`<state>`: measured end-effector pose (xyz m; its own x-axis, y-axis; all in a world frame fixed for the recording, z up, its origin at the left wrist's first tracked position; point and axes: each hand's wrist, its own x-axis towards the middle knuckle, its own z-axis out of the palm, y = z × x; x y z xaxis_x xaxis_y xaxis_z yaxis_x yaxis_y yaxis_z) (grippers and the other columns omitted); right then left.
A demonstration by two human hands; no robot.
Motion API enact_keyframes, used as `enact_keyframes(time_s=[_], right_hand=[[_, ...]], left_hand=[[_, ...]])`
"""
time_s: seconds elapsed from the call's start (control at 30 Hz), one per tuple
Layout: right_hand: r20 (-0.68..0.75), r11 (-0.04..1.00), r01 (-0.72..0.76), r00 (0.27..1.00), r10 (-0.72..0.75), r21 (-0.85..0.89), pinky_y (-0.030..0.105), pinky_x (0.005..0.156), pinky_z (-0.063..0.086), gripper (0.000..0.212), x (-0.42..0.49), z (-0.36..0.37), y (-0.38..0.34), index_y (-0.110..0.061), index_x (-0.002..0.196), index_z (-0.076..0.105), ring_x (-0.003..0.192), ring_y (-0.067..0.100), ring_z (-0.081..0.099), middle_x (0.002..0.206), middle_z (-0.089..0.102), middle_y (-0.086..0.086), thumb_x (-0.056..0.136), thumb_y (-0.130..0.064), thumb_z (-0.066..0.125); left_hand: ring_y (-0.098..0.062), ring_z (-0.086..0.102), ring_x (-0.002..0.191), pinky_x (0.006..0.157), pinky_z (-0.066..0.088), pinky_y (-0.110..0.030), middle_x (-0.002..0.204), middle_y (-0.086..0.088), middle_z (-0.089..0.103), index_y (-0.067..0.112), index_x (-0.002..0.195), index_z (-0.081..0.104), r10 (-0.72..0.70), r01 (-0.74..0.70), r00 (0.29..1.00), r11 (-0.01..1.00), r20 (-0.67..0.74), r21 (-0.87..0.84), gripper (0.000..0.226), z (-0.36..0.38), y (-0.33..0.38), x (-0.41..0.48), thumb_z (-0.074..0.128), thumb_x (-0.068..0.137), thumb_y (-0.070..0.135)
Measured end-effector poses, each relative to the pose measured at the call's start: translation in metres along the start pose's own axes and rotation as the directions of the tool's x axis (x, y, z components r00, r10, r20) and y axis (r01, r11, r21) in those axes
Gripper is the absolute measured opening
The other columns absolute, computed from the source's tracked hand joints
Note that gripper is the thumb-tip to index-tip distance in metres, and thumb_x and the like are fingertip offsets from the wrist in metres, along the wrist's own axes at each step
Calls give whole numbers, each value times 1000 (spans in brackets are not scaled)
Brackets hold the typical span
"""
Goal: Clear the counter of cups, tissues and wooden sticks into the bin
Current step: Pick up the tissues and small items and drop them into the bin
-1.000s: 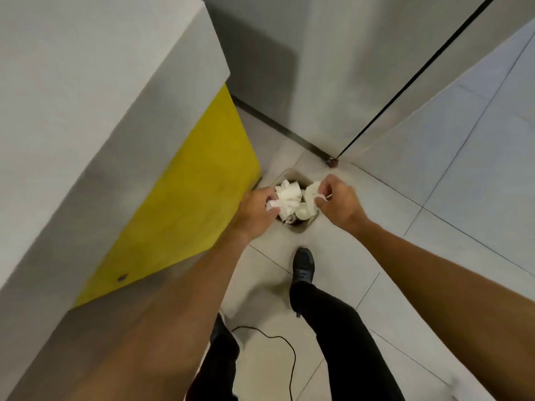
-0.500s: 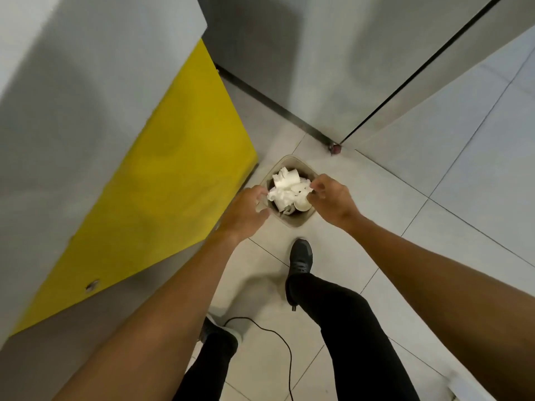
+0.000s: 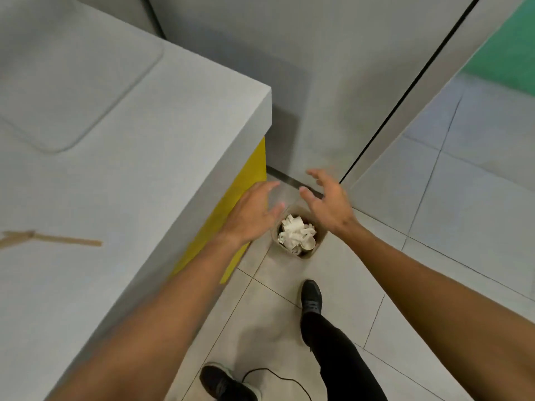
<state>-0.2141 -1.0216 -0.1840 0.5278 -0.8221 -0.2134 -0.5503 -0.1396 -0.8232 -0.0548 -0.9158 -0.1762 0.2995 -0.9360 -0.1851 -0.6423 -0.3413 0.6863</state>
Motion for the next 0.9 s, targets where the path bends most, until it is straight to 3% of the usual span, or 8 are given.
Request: enact_keyframes(time_s=[0.13,0.27,0.37,0.47,0.57,0.67,0.9], right_hand=[[-167,985,169,972,-164,16,31,100,39,44,-31,-3,-76,-24,137,48,122,9,47,138,49,-3,95,-33,58],[-222,947,320,925,-308,16,26,95,39,39,-64,8,-159,-20,133,51,115,9,50,131,53,-3,95,-28,58],[-266,907,420,877,-400,22,21,91,41,35,-88,26,-217,-22,131,53,114,7,52,130,55,-8,96,-26,58],[-272,870,493,841,-467,29,16,87,39,34,-109,51,-273,-23,129,54,113,7,53,130,55,-9,95,-25,58],[-250,822,567,803,-541,44,20,89,40,34,-125,81,-325,-24,128,54,112,7,54,129,56,-10,94,-25,59],[-184,774,630,770,-611,64,13,84,38,34,-139,116,-372,-24,128,54,111,6,54,128,55,-10,94,-24,59],[26,656,745,658,-753,122,24,92,43,39,-158,213,-458,-22,130,54,109,7,54,128,55,-6,93,-19,61]], left_hand=[[-11,45,131,112,36,-32,142,4,49,23,140,47,201,-199,973,979,-108,36,49,-73,29,-41,59,93,34],[-5,45,127,108,40,-27,139,8,49,23,139,47,321,-314,930,947,-178,65,45,-152,46,-100,58,96,29],[-3,42,129,108,37,-23,143,11,46,28,140,45,347,-320,902,936,-255,145,44,-211,44,-143,55,97,34],[-5,42,131,111,35,-26,142,12,47,28,139,45,360,-297,870,928,-335,225,45,-267,29,-186,54,97,36],[-3,40,131,110,34,-26,141,15,46,30,139,45,319,-222,848,939,-423,263,45,-316,9,-230,54,96,36],[-4,38,133,109,30,-23,142,16,44,33,141,42,270,-137,830,947,-487,292,47,-359,-16,-274,54,95,38],[-9,37,136,113,34,-34,145,11,42,28,144,40,71,100,761,969,-645,225,53,-421,-89,-367,56,94,35]])
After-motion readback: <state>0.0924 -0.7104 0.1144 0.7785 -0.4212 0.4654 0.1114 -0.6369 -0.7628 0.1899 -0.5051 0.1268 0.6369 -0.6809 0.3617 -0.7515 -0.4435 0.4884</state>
